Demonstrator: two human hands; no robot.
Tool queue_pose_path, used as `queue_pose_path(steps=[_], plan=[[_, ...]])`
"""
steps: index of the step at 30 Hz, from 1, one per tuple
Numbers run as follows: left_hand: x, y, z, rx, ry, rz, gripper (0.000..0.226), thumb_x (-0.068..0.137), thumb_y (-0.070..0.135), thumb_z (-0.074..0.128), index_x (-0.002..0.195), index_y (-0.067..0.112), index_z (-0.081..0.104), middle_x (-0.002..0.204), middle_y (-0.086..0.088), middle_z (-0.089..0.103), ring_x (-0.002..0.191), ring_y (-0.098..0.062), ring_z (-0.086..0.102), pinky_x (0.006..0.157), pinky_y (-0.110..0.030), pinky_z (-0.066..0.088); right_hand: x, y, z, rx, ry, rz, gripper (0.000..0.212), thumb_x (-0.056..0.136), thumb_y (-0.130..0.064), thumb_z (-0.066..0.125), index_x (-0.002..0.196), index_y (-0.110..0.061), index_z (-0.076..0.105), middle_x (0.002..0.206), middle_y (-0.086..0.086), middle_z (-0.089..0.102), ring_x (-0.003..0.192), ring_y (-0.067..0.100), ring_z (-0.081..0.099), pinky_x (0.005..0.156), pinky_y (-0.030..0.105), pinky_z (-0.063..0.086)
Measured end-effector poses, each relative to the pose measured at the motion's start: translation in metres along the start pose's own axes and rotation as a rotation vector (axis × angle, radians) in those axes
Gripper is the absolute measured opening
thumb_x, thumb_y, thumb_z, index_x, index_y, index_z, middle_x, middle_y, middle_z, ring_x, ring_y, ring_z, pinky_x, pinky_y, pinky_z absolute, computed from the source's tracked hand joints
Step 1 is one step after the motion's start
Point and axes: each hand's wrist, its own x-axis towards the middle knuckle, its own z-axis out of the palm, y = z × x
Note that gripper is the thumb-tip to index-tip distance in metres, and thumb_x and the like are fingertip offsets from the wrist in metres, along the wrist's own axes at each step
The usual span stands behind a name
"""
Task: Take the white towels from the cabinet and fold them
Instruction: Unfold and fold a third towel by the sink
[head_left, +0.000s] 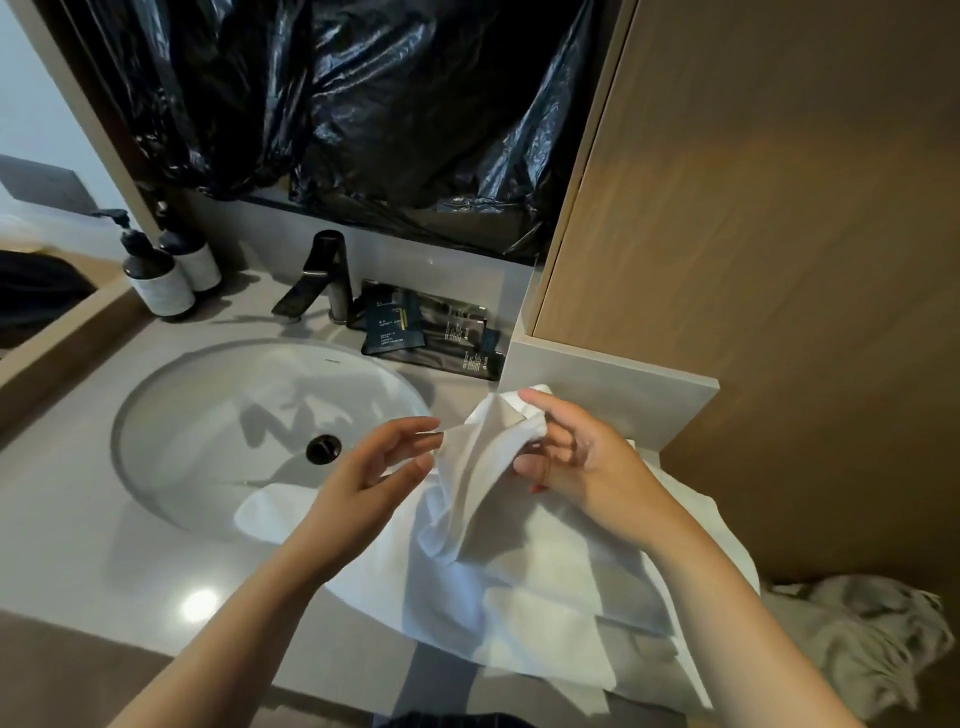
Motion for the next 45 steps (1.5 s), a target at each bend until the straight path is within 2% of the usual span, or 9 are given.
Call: queue_pose_path(steps=[5,9,12,15,19,26,31,40,45], plan=[[0.009,0.004,0.004,-0.06,-0.024,-0.022,0.028,0.097,0.008,0.052,0.122,0.021,0.059,0.114,0.009,0.07,0.112,-0.005,0.061,0.087,-0.016,0.049,0.018,-0.006,0.001,-0.41,0.141,-0.143,0.036,0.08,-0.008,0.078,0.112,-0.022,0.07,0.09,-0.001,0.057,0.073,-0.002,0.054,0.073,0.01,0.041],[0.009,0.004,0.006,-0.101,-0.029,-0.014,0.03,0.099,0.007,0.048,0.124,0.02,0.058,0.116,0.007,0.069,0.116,-0.006,0.06,0.091,-0.02,0.048,0.031,-0.008,0.0,-0.557,0.128,-0.143,0.047,0.071,-0.027,0.085,0.116,-0.028,0.069,0.125,-0.012,0.052,0.118,-0.001,0.045,0.098,0.009,0.034],[0.011,0.005,0.009,-0.129,-0.056,0.007,0.033,0.099,0.003,0.046,0.126,0.019,0.057,0.119,0.007,0.068,0.118,-0.004,0.057,0.089,-0.015,0.046,0.034,-0.007,0.0,-0.462,0.082,-0.079,0.027,0.075,-0.021,0.082,0.099,-0.023,0.071,0.099,-0.005,0.066,0.088,0.008,0.058,0.079,0.019,0.045],[0.015,0.008,0.012,-0.124,-0.075,0.012,0.036,0.099,0.003,0.046,0.128,0.021,0.056,0.122,0.011,0.066,0.12,0.0,0.055,0.088,-0.011,0.044,0.026,-0.003,-0.006,-0.409,0.133,-0.108,0.02,0.082,-0.023,0.077,0.075,-0.009,0.064,0.068,-0.007,0.053,0.062,0.009,0.043,0.055,0.025,0.034],[0.02,0.011,0.018,-0.148,-0.119,-0.017,0.038,0.099,0.009,0.047,0.133,0.027,0.052,0.13,0.016,0.061,0.124,0.001,0.052,0.095,-0.019,0.046,0.001,0.0,-0.031,-0.356,0.221,-0.124,0.022,0.085,-0.034,0.07,0.079,-0.013,0.066,0.069,0.005,0.06,0.063,0.008,0.052,0.057,0.024,0.038],[0.044,0.039,0.051,-0.075,-0.184,0.011,0.041,0.101,0.025,0.044,0.141,0.035,0.045,0.141,0.014,0.05,0.128,-0.008,0.049,0.108,-0.038,0.042,-0.03,0.015,-0.072,-0.254,0.57,-0.148,0.011,0.093,-0.02,0.064,0.084,-0.023,0.068,0.073,-0.014,0.068,0.064,-0.003,0.06,0.054,0.01,0.044],[0.054,0.036,0.068,0.046,-0.228,-0.024,0.043,0.099,0.033,0.048,0.14,0.041,0.04,0.148,0.01,0.042,0.135,-0.013,0.041,0.113,-0.041,0.035,-0.032,0.028,-0.093,-0.137,0.842,-0.027,0.018,0.094,-0.033,0.061,0.087,-0.017,0.067,0.081,-0.002,0.07,0.073,0.01,0.063,0.063,0.027,0.048],[0.032,0.029,0.072,0.629,-0.018,0.554,0.041,0.074,0.03,0.082,0.11,0.014,0.069,0.109,0.008,0.067,0.109,-0.015,0.056,0.095,-0.016,0.038,-0.033,0.042,-0.103,-0.032,0.903,0.022,0.033,0.094,-0.034,0.061,0.091,-0.001,0.065,0.092,0.021,0.068,0.076,0.02,0.058,0.068,0.034,0.045],[0.03,0.036,0.09,0.746,0.003,0.597,0.039,0.07,0.024,0.086,0.103,0.009,0.072,0.097,-0.002,0.071,0.086,-0.027,0.064,0.078,-0.033,0.051,-0.032,0.038,-0.099,-0.047,0.848,-0.059,0.024,0.094,-0.033,0.061,0.087,-0.012,0.067,0.082,0.003,0.07,0.074,0.013,0.062,0.066,0.03,0.048]])
